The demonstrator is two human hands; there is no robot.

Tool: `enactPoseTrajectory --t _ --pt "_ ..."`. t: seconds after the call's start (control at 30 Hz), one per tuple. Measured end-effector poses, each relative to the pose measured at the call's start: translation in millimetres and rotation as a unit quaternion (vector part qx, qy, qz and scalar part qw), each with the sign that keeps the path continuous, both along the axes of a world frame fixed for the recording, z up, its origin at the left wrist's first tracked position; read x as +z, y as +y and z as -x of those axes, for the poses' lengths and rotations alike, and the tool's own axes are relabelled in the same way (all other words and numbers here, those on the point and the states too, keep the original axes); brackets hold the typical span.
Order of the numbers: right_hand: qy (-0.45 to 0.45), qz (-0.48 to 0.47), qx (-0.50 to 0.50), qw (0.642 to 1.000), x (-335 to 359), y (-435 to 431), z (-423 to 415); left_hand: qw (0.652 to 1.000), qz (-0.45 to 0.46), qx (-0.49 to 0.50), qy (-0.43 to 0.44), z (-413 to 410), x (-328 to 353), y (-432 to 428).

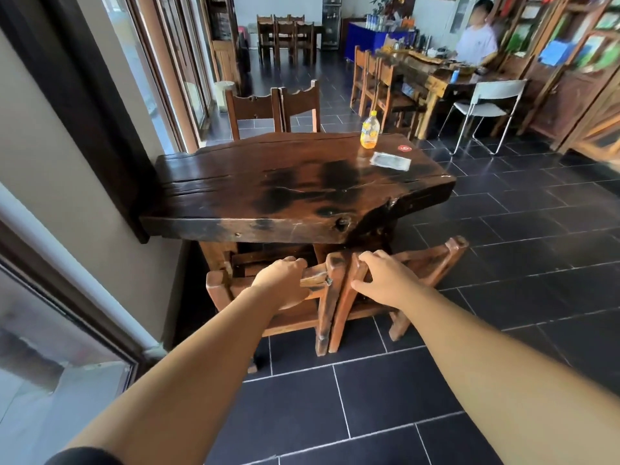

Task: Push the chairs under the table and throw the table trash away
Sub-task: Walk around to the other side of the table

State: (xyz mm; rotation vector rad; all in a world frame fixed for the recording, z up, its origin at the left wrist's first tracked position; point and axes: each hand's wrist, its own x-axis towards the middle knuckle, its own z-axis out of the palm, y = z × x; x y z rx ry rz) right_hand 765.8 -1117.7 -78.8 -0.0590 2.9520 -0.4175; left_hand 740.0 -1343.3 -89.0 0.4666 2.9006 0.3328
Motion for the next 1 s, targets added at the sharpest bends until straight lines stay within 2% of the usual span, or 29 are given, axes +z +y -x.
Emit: enactPoseTrajectory --t 0.27,0.77,1.0 --pt "-0.017 0.010 -0.077 0.997 -11.5 98.9 -2.9 0.996 0.014 -0.086 -0.011 29.7 -6.9 104.0" --pt "-0.033 0.019 -0.130 0.991 -30.5 362.0 39.3 0.990 0.008 -0.134 -0.047 100.9 -11.3 382.3" --pt "-0.049 0.038 -0.171 0.983 -43.9 456.2 65.4 0.984 0.022 -0.159 -0.074 143.7 -21.5 476.7"
